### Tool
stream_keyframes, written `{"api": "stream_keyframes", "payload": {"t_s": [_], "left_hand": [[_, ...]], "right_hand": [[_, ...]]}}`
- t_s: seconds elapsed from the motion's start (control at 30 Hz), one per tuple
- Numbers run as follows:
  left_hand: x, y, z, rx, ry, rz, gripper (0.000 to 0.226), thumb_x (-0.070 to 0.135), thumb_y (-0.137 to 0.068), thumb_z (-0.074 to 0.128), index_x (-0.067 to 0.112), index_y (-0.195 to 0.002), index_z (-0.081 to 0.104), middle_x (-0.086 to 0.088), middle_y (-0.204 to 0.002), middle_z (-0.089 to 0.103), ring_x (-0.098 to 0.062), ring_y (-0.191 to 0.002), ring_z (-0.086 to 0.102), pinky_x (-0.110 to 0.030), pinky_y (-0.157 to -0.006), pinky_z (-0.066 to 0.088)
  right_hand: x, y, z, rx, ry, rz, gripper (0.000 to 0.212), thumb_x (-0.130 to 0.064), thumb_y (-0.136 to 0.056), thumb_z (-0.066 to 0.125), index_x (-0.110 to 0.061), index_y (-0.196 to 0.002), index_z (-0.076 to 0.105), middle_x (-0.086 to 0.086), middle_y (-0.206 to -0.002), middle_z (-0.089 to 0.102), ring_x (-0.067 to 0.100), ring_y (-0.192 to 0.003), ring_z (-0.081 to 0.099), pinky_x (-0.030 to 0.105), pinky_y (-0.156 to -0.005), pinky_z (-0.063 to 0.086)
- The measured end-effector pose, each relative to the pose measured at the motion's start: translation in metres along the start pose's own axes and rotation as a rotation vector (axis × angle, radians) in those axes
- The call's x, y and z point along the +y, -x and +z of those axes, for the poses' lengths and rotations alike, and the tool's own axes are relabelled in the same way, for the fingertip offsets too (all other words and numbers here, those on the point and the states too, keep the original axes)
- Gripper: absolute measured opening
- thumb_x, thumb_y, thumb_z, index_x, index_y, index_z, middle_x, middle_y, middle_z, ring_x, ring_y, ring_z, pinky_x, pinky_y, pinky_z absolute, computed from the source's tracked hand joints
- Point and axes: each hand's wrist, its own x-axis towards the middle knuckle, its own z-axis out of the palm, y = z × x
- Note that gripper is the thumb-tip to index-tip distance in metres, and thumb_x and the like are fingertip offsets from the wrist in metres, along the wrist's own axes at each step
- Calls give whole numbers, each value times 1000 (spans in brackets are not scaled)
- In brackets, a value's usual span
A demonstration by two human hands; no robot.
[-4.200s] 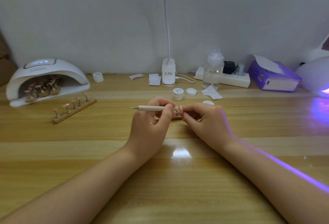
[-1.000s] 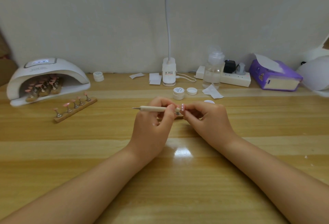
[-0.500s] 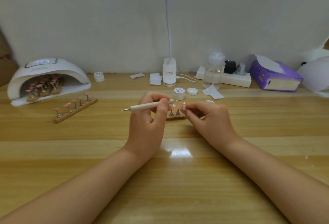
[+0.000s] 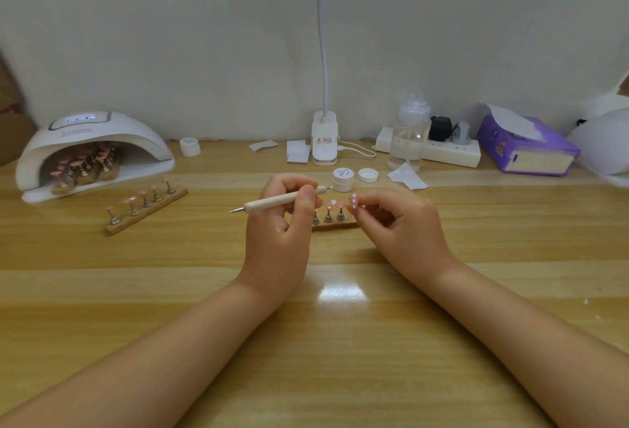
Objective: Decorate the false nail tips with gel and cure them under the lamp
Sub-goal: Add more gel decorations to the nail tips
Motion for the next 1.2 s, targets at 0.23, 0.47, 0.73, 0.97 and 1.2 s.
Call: {"api": "stream_keyframes", "payload": {"t_s": [0.23,0.47,0.73,0.97,1.2], "left_hand": [[-1,-1,0,-8,-3,-12,10,24,-91,50,29,-87,58,12,-77,65,-15,-72,62,-26,-65,51],[-1,0,1,-21,-9,-47,9,26,-90,50,28,-88,58,4,-83,66,-17,-76,64,-33,-69,52],[-1,0,1,-37,-14,-57,9,26,-89,49,27,-88,58,5,-83,67,-11,-76,64,-31,-70,53],[-3,-1,1,-57,-1,-59,8,25,-89,50,26,-86,58,15,-76,67,-2,-75,65,-16,-66,50],[-3,-1,0,-53,-3,-54,9,26,-89,50,26,-86,58,15,-74,67,-2,-76,65,-15,-66,49]], "right_hand": [[4,-1,3,-71,78,175,8,-16,-84,68,-15,-79,73,-3,-51,53,16,-53,49,26,-58,36],[12,-1,7,-166,152,315,10,-22,-86,63,-21,-85,73,-16,-49,43,7,-62,46,24,-58,36],[14,-3,7,-250,228,331,14,-29,-88,61,-26,-90,74,-15,-52,48,4,-57,45,23,-54,35],[11,-4,7,-284,387,343,22,-40,-90,56,-27,-92,74,-2,-74,66,17,-73,58,29,-57,41],[5,-2,6,-267,431,329,24,-40,-89,56,-25,-86,74,-2,-72,67,18,-74,60,29,-57,46]]}}
